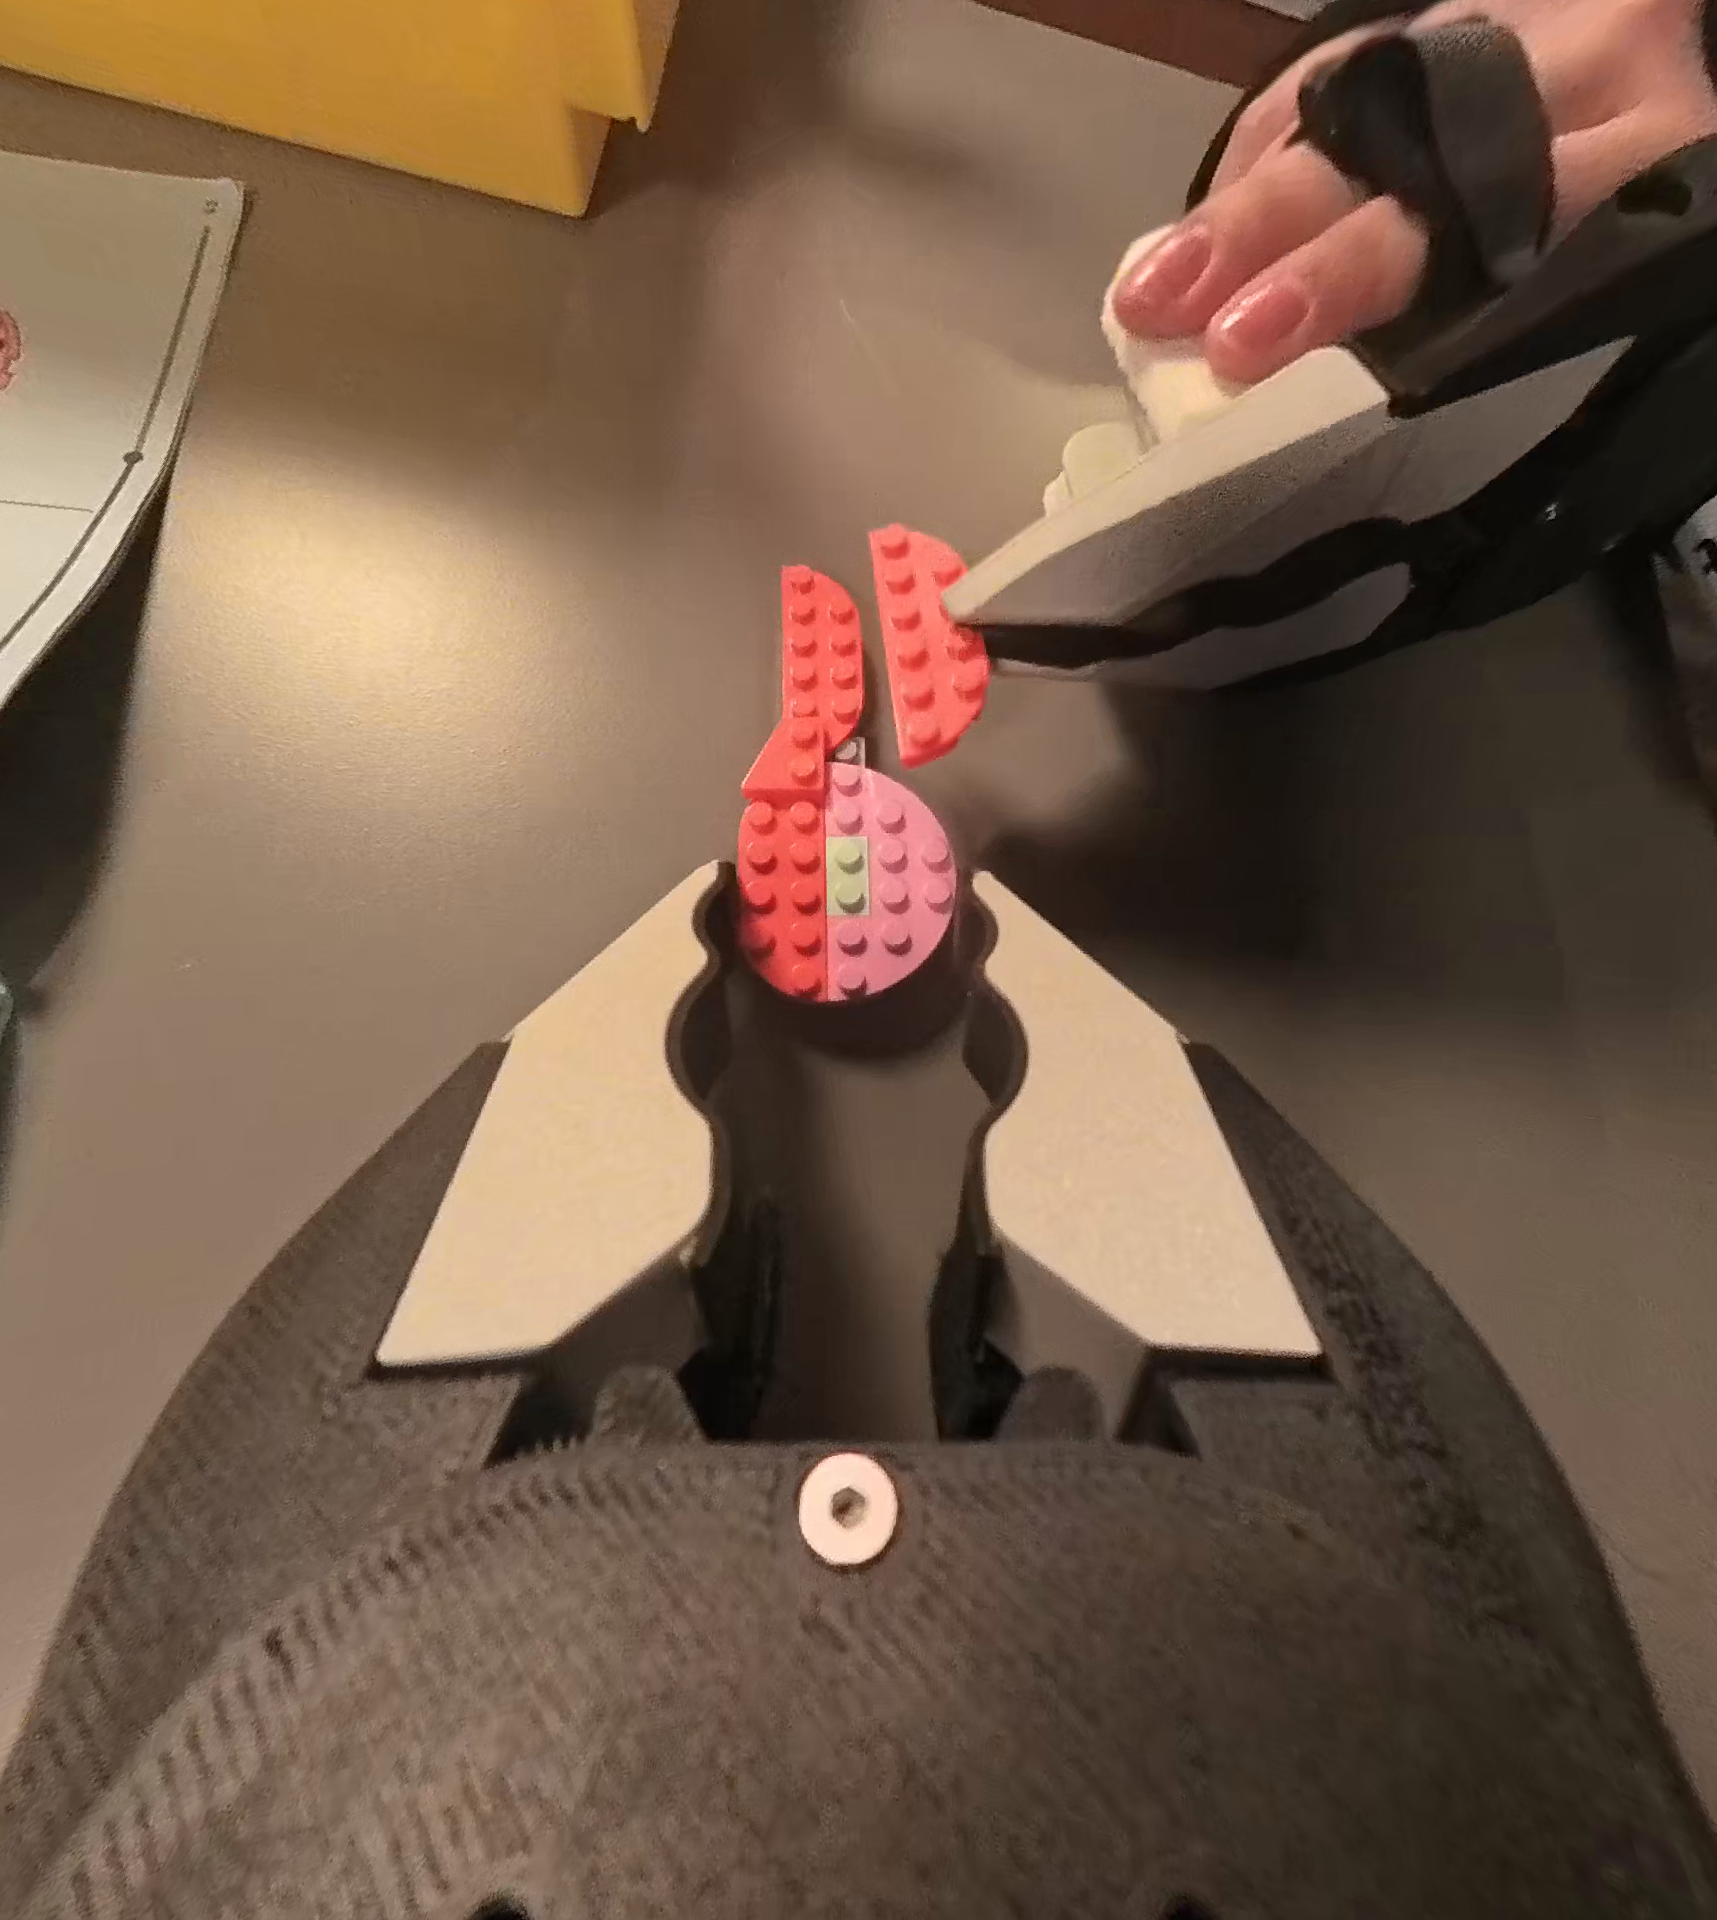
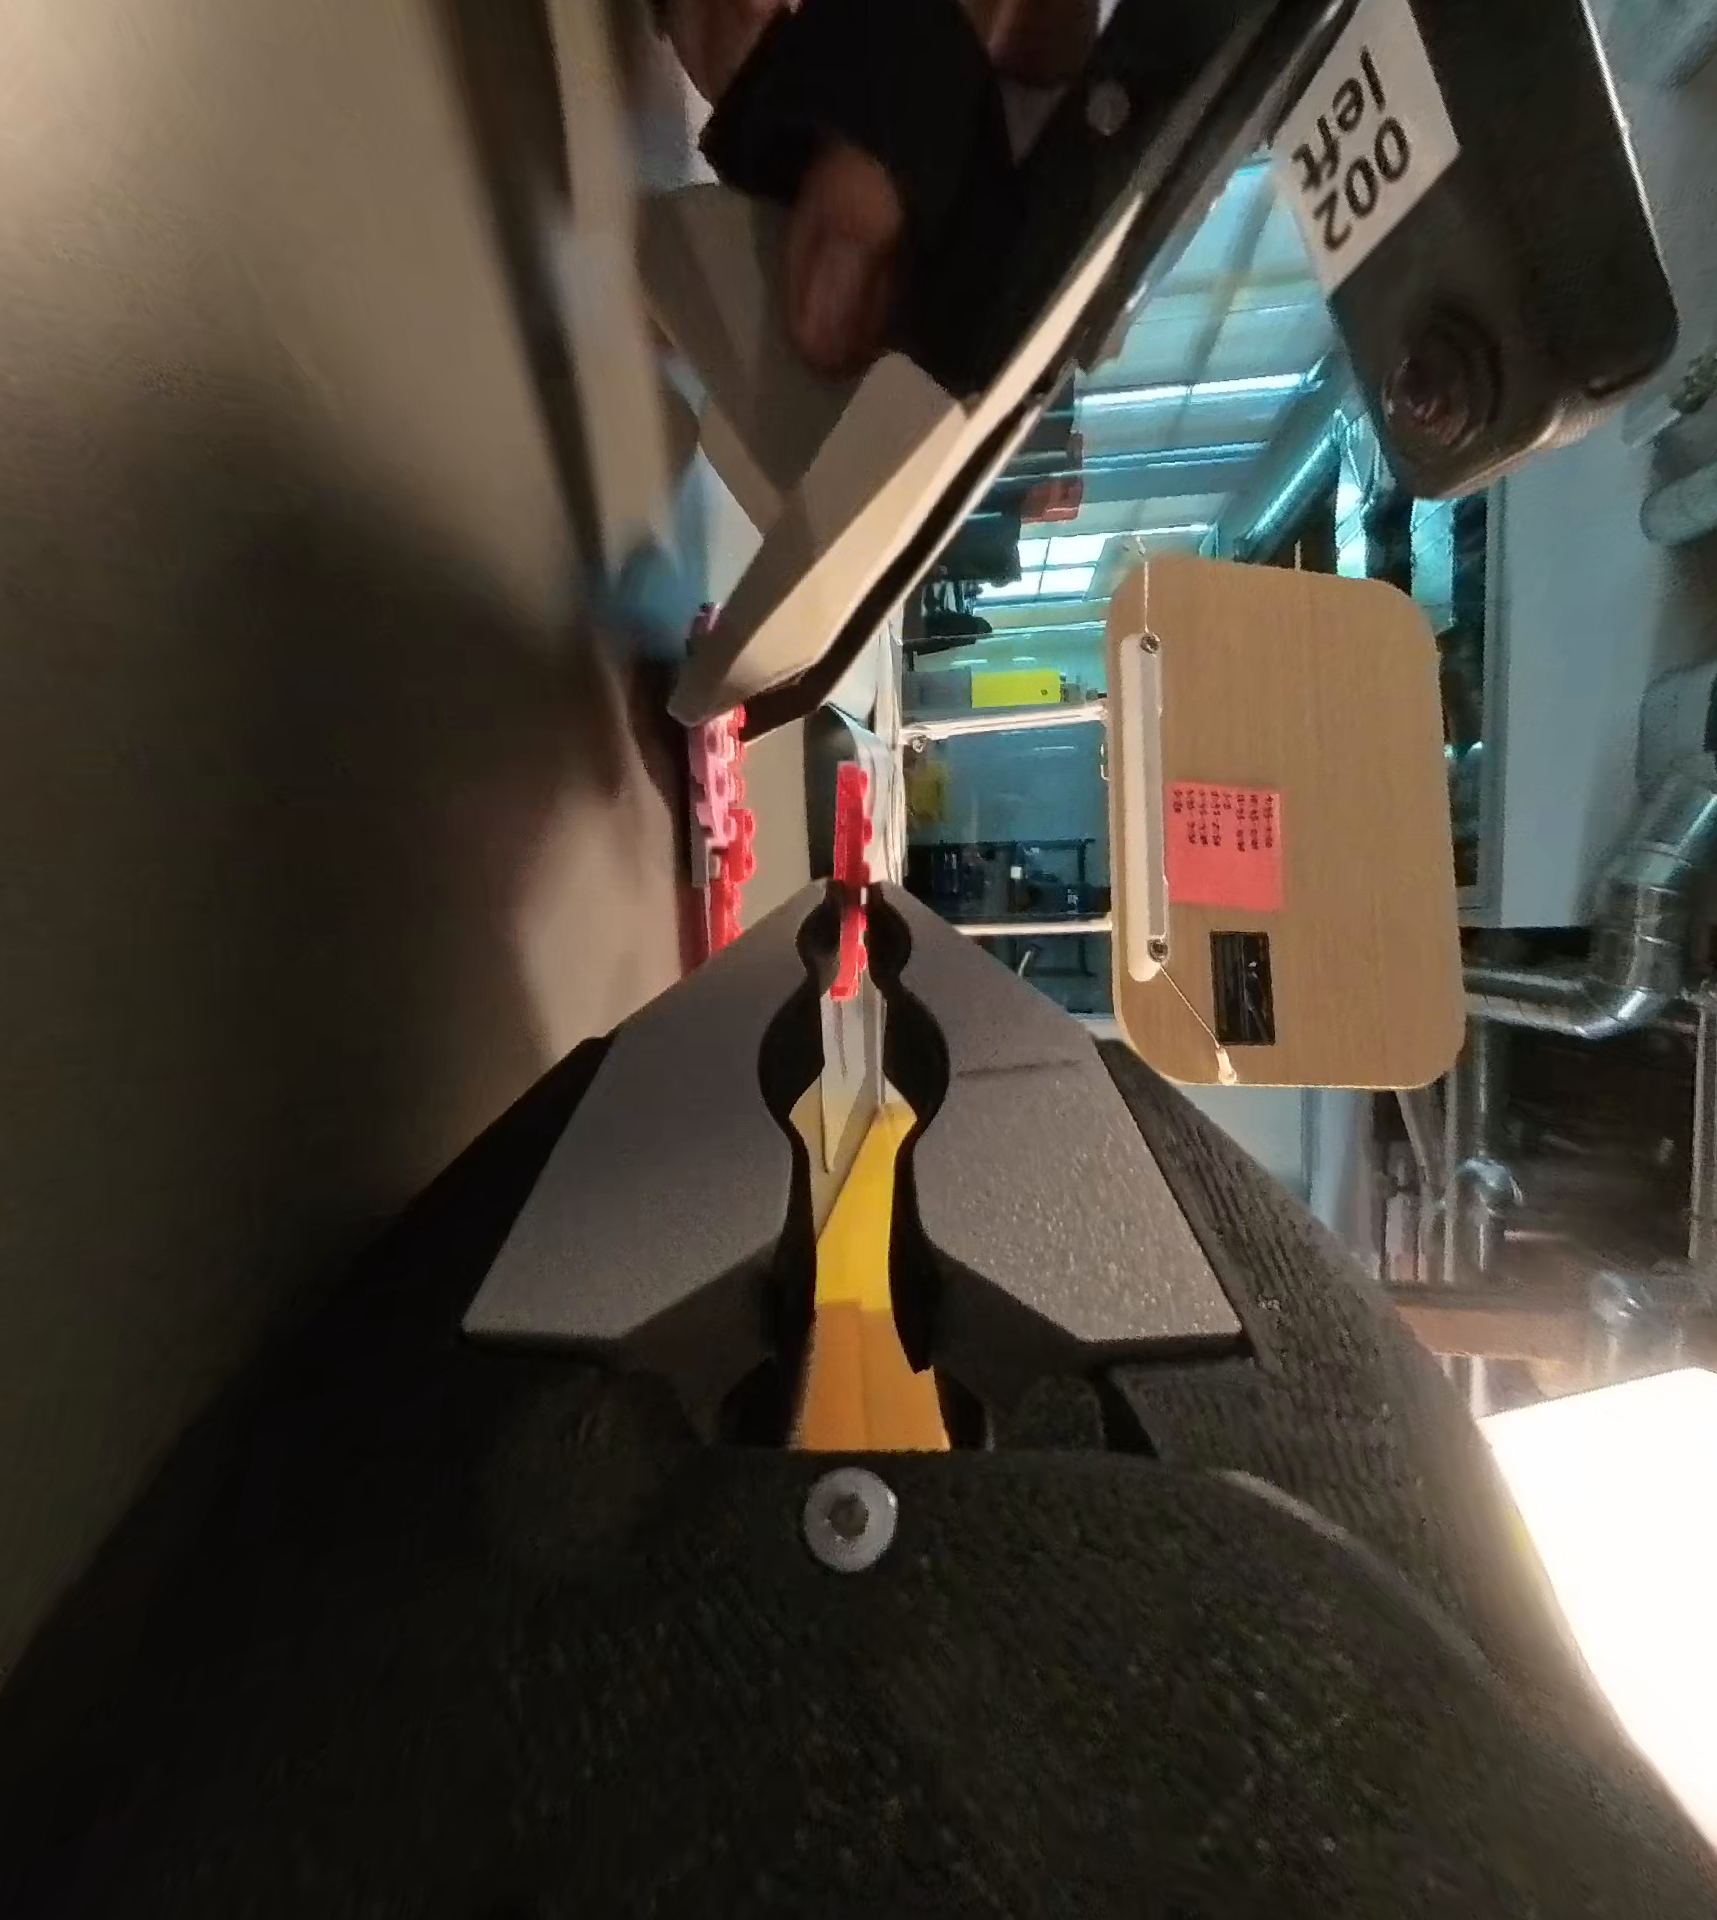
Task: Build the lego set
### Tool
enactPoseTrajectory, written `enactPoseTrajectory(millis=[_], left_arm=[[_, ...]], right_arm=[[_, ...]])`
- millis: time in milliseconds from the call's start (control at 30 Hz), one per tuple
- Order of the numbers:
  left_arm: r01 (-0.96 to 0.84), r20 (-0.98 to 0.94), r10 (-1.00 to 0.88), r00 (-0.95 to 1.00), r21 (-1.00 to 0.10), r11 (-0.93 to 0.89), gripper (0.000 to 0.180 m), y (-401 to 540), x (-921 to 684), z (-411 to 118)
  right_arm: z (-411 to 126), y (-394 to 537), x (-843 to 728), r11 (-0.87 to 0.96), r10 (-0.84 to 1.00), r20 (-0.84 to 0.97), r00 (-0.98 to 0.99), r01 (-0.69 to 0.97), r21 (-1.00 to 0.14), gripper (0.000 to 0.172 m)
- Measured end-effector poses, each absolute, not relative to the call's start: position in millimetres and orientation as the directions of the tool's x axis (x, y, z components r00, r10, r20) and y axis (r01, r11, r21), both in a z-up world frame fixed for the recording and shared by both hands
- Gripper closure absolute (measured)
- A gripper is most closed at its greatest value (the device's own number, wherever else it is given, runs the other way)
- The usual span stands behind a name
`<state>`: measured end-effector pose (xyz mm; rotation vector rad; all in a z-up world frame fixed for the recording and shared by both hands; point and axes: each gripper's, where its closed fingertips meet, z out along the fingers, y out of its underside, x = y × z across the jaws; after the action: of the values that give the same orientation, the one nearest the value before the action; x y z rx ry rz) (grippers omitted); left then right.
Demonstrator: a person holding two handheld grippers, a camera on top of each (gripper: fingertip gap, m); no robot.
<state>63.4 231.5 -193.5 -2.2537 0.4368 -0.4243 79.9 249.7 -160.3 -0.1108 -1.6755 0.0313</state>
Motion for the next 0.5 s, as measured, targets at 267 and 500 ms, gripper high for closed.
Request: enactPoseTrajectory(millis=[267, 500], left_arm=[[-0.167, 0.166, -0.432, 0.887, -0.755, -0.634, 0.139, 231.8, 62.8, -193.2], [-0.085, 0.244, -0.403, 0.882, -0.758, -0.646, 0.14, 233.4, 60.2, -189.1]], right_arm=[[-168.0, 262.3, 75.6, 0.981, 0.168, 0.971, -0.172, 0.121, -0.149, 0.169], [-177.6, 251.0, 72.9, 0.989, 0.141, 0.951, -0.275, 0.092, -0.12, 0.169]])
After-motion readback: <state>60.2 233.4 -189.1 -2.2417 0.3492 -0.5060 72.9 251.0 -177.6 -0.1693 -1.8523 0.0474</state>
